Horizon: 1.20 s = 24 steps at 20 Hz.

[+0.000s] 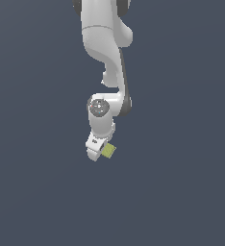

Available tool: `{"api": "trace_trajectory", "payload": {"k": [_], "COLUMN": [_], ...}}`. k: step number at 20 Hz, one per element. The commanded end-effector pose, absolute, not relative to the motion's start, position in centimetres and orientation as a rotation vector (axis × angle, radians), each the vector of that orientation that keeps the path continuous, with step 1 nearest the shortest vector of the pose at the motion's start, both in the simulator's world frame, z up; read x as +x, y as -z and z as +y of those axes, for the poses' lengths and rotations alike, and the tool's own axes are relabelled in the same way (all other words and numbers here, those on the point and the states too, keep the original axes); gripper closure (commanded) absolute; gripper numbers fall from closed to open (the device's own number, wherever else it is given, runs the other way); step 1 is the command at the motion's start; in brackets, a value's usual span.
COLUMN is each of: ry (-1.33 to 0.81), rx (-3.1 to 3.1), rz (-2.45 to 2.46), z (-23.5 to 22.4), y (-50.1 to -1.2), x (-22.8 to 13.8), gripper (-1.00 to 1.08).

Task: Pick up the object and move it to a goal position.

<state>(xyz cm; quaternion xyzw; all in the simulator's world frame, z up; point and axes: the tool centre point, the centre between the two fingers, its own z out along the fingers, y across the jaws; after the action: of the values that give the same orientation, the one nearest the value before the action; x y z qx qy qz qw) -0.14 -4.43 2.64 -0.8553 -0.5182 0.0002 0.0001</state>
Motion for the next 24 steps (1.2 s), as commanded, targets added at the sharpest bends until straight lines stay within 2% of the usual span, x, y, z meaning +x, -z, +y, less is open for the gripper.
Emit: {"api": "trace_trajectory", "payload": {"k": [1,6,7,24], "ry": [0.0,0.0,0.0,0.001], "rx": [-2.686,-2.686,-2.686,-2.687], "rz": [-1.63,-1.63,-1.63,-1.63], "z": [-4.4,-4.4,-4.4,-4.2], "y": [-1.6,-1.0,-1.0,-2.2], "x": [-0.1,0.0,0.0,-0.4], "gripper": [-0.92,-0.92,1.08,1.08]}}
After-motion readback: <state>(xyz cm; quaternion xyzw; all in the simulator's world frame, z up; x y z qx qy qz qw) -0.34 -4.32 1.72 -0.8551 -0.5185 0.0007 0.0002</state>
